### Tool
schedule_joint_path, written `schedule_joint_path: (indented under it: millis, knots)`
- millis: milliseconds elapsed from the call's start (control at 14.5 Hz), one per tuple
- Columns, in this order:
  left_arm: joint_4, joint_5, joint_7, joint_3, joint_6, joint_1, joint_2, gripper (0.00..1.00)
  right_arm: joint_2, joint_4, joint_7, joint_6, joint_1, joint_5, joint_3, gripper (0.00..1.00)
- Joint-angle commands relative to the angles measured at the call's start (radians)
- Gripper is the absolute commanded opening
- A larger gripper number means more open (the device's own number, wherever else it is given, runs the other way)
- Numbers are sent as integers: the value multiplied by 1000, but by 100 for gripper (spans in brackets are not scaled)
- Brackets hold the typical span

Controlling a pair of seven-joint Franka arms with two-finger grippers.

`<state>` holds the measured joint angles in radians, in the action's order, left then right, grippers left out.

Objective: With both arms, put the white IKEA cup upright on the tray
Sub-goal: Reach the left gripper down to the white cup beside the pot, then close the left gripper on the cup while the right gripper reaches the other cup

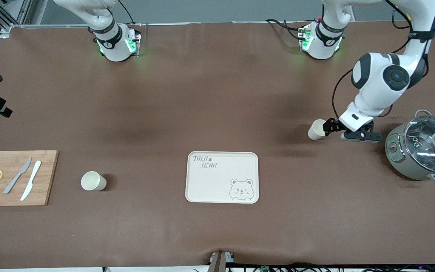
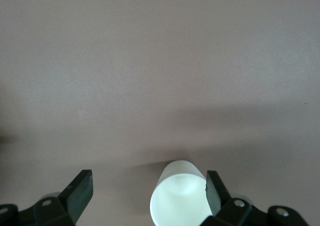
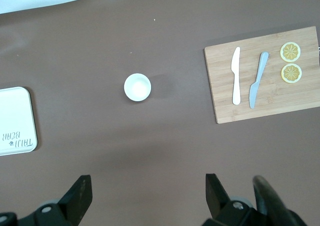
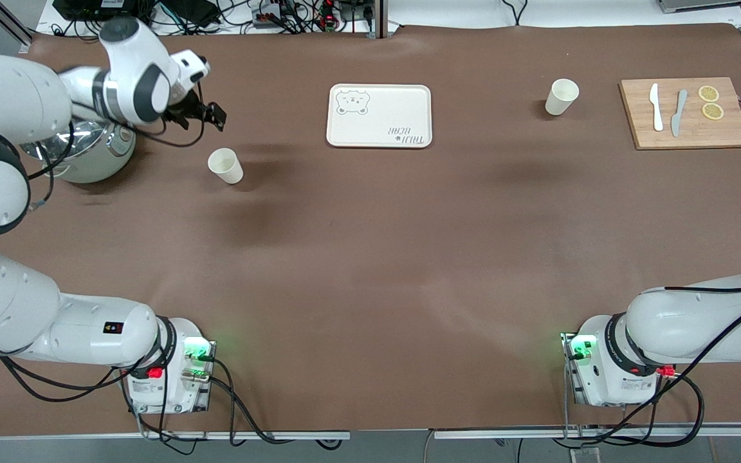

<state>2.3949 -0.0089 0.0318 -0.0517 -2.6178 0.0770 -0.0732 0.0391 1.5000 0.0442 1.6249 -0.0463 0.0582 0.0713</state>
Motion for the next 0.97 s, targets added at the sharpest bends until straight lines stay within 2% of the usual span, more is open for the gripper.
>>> schedule_joint_path:
  millis: [0,207,345,552,897]
  knots:
    - [122,-25,-10,-10,-151,-8,24,100,15,-9,-4,0,5,0,-8,100]
    - [174,-25,-9,-11,-231,-6,1,100,22,-7,2,-23,41,-1,-10,100]
    - [204,-25,-7,-11,-235,-6,12,100,57,2,9,-5,95,-53,-10,100]
    - [208,-25,-7,-11,-235,-6,9,100,139,3,-1,90,140,-63,-10,100]
    - [208,-25,-7,-11,-235,-8,-19,100,273,3,-21,266,146,-64,-10,100]
